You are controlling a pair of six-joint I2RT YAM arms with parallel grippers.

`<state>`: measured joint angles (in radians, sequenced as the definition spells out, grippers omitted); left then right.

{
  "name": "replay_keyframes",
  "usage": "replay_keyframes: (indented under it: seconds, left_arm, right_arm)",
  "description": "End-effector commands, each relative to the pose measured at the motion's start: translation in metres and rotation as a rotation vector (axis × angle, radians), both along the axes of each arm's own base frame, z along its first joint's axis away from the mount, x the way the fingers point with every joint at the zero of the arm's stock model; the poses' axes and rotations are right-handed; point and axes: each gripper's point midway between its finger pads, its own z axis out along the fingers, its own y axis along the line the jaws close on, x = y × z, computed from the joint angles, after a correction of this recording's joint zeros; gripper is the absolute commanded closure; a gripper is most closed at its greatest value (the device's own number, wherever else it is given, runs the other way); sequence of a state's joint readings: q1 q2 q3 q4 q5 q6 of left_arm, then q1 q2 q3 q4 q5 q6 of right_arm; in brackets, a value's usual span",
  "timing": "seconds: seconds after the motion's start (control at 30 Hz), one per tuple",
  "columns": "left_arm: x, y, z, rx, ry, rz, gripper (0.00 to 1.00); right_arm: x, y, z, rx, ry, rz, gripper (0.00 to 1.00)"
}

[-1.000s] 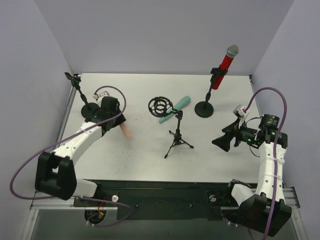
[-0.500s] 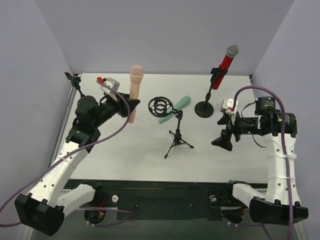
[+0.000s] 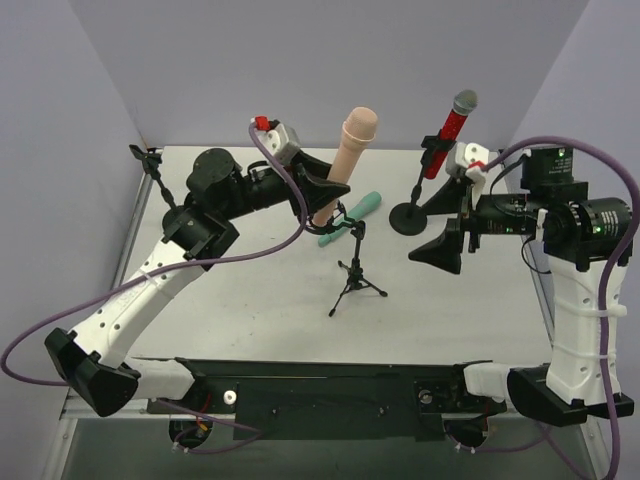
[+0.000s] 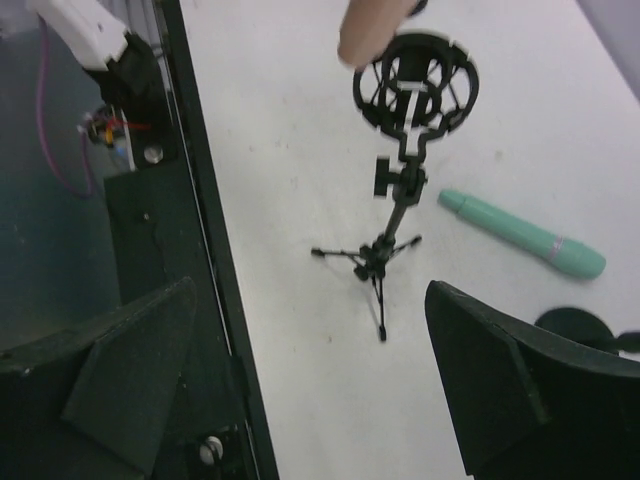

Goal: Attach the microphones to the stand

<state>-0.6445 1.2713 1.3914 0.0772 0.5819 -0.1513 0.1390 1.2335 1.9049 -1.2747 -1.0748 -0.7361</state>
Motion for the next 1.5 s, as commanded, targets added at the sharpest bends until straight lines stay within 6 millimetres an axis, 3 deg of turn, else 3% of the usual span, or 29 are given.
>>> replay_keyframes:
  seconds: [0.0,0.27,0.4,0.63,0.83,1.1,1.23,1.43,1.47]
  left_arm:
    - [-0.005,-0.017,0.037,-0.080,-0.019,-0.051,1.00]
    - [-0.012,-0.062,0.042,-0.084,0.020,-0.092,1.00]
    - [-0.012,-0.071,0.045,-0.100,0.025,-0.104,1.00]
    - [-0.015,-0.083,0.045,-0.105,0.031,-0.130,1.00]
    - [-0.017,-0.091,0.048,-0.119,0.053,-0.128,1.00]
    - [-0.015,-0.097,0.050,-0.126,0.084,-0.102,1.00]
    - [-0.013,-0.098,0.049,-0.125,0.093,-0.087,1.00]
    - [-0.011,-0.096,0.051,-0.127,0.120,-0.065,1.00]
    - [-0.010,-0.095,0.052,-0.131,0.126,-0.055,0.96]
  right_arm:
    - [0.012,0.028,0.047,0.197,0.111,0.035,0.09]
    - [0.062,0.026,0.077,0.249,-0.008,-0.189,0.08]
    - [0.078,0.028,0.110,0.406,-0.032,-0.292,0.08]
    - [0.078,0.042,0.142,0.654,0.161,-0.301,0.12]
    - [0.086,0.043,0.146,0.717,0.191,-0.315,0.24]
    - [0.094,0.045,0.130,0.720,0.225,-0.339,0.33]
    - [0.093,0.044,0.129,0.720,0.219,-0.341,0.44]
    - [0.090,0.047,0.134,0.725,0.196,-0.310,0.83]
    - [0.088,0.047,0.135,0.724,0.194,-0.302,0.89]
